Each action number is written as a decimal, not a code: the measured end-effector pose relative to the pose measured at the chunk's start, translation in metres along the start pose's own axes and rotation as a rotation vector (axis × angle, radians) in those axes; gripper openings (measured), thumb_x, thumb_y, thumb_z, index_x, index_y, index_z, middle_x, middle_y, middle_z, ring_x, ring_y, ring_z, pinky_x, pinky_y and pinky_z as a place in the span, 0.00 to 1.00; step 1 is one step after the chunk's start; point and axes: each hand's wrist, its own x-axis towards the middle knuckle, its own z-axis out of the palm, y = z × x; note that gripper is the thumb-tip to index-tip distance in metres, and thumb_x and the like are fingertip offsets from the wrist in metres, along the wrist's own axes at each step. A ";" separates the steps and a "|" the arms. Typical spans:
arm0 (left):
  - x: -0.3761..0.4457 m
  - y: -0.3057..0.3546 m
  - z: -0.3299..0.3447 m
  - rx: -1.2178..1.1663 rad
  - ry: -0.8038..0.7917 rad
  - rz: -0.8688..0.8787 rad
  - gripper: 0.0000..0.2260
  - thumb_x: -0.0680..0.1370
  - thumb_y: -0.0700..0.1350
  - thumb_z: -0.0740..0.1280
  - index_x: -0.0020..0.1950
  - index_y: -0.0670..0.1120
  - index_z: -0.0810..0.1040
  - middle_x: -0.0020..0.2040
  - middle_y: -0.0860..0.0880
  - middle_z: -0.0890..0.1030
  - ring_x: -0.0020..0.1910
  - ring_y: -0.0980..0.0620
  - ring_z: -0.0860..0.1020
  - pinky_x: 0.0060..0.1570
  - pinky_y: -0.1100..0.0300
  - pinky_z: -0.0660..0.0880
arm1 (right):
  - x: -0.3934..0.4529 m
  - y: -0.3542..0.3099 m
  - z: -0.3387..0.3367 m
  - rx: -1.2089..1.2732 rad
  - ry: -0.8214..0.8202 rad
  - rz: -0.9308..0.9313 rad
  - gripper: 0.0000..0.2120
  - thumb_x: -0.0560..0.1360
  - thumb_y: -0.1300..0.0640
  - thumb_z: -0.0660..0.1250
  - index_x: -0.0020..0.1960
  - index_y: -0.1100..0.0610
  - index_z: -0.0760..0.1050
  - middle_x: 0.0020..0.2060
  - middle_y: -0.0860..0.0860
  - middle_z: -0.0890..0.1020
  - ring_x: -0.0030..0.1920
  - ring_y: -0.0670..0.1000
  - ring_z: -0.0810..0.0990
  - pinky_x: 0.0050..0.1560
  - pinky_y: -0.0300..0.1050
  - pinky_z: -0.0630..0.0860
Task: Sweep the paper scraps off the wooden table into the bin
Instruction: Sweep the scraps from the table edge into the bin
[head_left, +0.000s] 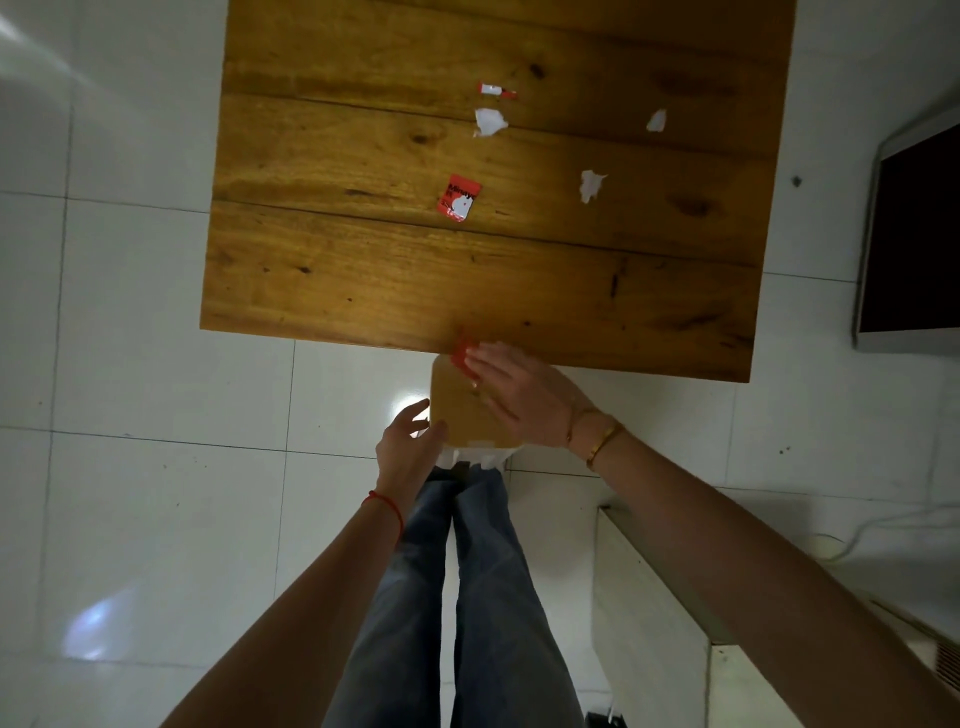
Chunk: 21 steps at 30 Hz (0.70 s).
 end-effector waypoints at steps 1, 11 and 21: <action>0.000 0.000 0.001 -0.019 -0.004 -0.010 0.20 0.74 0.46 0.69 0.65 0.49 0.74 0.60 0.45 0.80 0.55 0.44 0.80 0.57 0.46 0.78 | -0.005 -0.003 0.003 0.039 0.008 -0.026 0.23 0.80 0.53 0.55 0.73 0.60 0.62 0.71 0.57 0.69 0.71 0.55 0.66 0.72 0.54 0.63; 0.007 0.001 0.001 -0.098 -0.030 -0.046 0.18 0.74 0.45 0.70 0.64 0.50 0.75 0.58 0.46 0.81 0.55 0.45 0.81 0.57 0.46 0.79 | 0.073 0.048 -0.062 0.030 0.157 0.219 0.26 0.80 0.51 0.52 0.77 0.55 0.53 0.77 0.53 0.55 0.77 0.53 0.49 0.77 0.54 0.49; 0.019 0.005 -0.003 -0.071 -0.037 -0.022 0.17 0.74 0.49 0.71 0.61 0.53 0.75 0.56 0.48 0.81 0.53 0.47 0.81 0.57 0.47 0.79 | 0.119 0.058 -0.067 -0.033 0.038 0.143 0.26 0.81 0.51 0.52 0.76 0.58 0.53 0.77 0.55 0.55 0.77 0.53 0.50 0.77 0.51 0.48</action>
